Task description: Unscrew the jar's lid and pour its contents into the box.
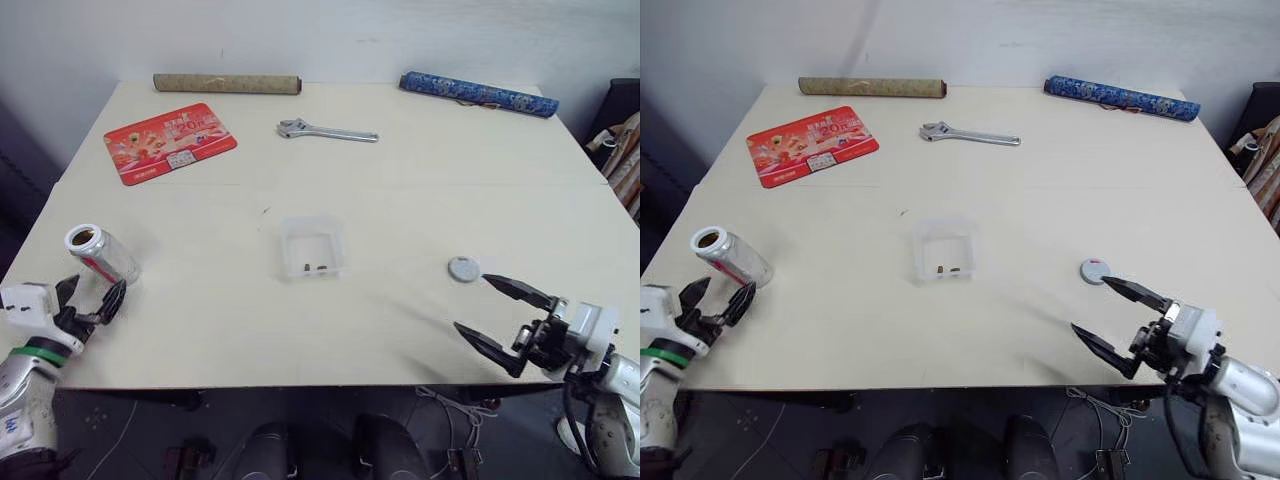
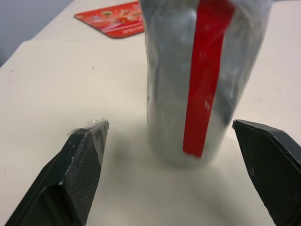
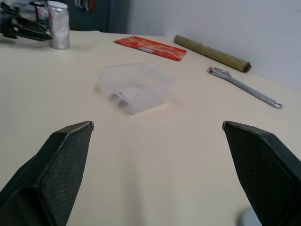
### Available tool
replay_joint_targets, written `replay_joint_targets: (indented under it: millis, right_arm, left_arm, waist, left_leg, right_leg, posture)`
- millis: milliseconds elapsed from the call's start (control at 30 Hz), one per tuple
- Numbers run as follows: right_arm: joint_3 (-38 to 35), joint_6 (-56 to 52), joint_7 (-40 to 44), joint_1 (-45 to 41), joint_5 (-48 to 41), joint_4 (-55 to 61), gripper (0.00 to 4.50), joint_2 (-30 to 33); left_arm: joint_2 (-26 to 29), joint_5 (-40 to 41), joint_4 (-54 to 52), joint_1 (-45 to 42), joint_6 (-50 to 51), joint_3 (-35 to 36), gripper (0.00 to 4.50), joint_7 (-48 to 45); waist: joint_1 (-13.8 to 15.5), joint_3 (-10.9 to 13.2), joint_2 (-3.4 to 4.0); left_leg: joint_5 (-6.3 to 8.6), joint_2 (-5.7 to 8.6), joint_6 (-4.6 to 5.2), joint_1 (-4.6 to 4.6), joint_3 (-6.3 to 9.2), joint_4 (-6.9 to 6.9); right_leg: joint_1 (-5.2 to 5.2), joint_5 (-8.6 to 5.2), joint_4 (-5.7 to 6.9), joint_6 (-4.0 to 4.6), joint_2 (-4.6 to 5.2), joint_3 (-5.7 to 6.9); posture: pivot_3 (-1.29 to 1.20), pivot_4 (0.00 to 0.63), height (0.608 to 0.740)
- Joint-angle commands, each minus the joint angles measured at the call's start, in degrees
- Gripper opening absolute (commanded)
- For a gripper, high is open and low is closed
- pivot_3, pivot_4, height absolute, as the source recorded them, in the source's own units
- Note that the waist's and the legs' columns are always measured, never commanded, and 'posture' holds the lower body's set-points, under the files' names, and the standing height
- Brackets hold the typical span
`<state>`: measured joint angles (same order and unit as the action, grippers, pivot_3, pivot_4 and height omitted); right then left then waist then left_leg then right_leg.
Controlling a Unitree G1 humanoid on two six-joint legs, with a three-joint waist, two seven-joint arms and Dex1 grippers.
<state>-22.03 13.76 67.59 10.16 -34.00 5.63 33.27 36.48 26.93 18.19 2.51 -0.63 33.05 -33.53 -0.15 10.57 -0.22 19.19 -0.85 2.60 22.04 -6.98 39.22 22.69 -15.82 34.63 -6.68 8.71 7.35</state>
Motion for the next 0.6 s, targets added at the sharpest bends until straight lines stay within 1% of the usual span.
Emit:
replay_joint_targets:
  millis: [33,133,200,233,267,333,467,533,600]
  right_arm:
    - [-3.2,1.5,1.6,0.6,-1.2,-0.4,4.5,2.0]
    - [-4.8,0.0,2.7,1.2,-2.4,0.7,4.5,4.1]
    - [-6.4,-3.0,3.1,1.6,-4.3,2.9,4.5,7.0]
    - [-6.8,-3.8,3.3,1.5,-4.8,3.2,4.5,7.9]
    - [-7.8,-5.8,3.2,1.5,-5.4,3.8,4.5,9.9]
    - [-9.2,-8.5,2.8,1.5,-3.8,3.7,4.5,13.9]
    - [-9.0,-12.8,6.4,-2.0,-5.3,3.1,4.5,20.2]
    - [-7.8,-14.1,7.7,-4.1,-5.2,2.4,4.5,21.6]
    - [-4.9,-15.0,7.7,-8.0,-4.6,1.9,4.5,21.6]
  left_arm:
    - [2.1,0.8,-6.3,5.6,-0.1,2.2,4.47,-4.4]
    - [3.6,1.2,-12.2,11.7,-0.1,3.2,4.47,-9.2]
    - [5.9,2.2,-17.5,17.2,-0.4,4.6,4.47,-15.4]
    - [6.5,2.3,-19.0,18.5,-0.5,4.8,4.47,-16.9]
    - [7.8,2.8,-22.1,20.6,-0.2,5.3,4.47,-19.5]
    - [10.6,2.9,-25.3,22.5,0.5,6.4,4.47,-23.0]
    - [15.1,4.5,-28.4,22.2,4.7,8.4,4.47,-26.1]
    - [15.5,4.6,-29.5,20.9,5.3,8.1,4.47,-26.4]
    - [15.2,2.8,-29.0,18.4,3.3,6.6,4.47,-26.3]
  waist:
    - [-0.1,0.0,0.0]
    - [0.0,0.0,0.02]
    - [0.0,0.0,0.02]
    - [0.0,0.0,0.03]
    - [0.0,0.0,0.06]
    - [0.2,0.0,0.09]
    - [0.2,0.0,0.3]
    - [0.1,0.0,0.34]
    - [0.0,0.0,0.34]
  left_leg:
    - [0.0,0.0,-0.01,0.0,-0.01,-0.02]
    - [0.02,-0.02,-0.03,-0.01,-0.03,-0.08]
    - [0.03,-0.05,-0.06,0.02,-0.03,-0.1]
    - [0.04,-0.05,-0.07,0.01,-0.03,-0.14]
    - [0.07,-0.05,-0.07,0.01,-0.02,-0.16]
    - [0.06,-0.07,-0.07,0.01,-0.02,-0.17]
    - [0.06,-0.09,-0.07,0.01,-0.01,-0.22]
    - [0.06,-0.13,-0.08,0.01,-0.01,-0.27]
    - [0.05,-0.15,-0.13,0.02,0.0,-0.32]
  right_leg:
    - [0.02,0.0,-0.03,0.01,0.01,-0.02]
    - [0.05,-0.02,-0.11,0.04,0.05,-0.07]
    - [0.1,-0.06,-0.14,0.11,0.08,-0.09]
    - [0.1,-0.05,-0.17,0.13,0.09,-0.11]
    - [0.11,-0.1,-0.19,0.21,0.11,-0.12]
    - [0.12,-0.16,-0.22,0.32,0.11,-0.1]
    - [0.15,-0.23,-0.25,0.45,0.12,-0.09]
    - [0.16,-0.24,-0.25,0.46,0.09,-0.07]
    - [0.19,-0.26,-0.24,0.5,0.06,-0.03]
  posture:
    - [0.0,0.15,0.74]
    - [0.0,0.15,0.74]
    - [0.0,0.15,0.74]
    - [0.0,0.15,0.74]
    - [0.0,0.15,0.74]
    - [0.0,0.15,0.74]
    - [0.0,0.15,0.74]
    - [0.0,0.15,0.74]
    - [0.0,0.15,0.74]
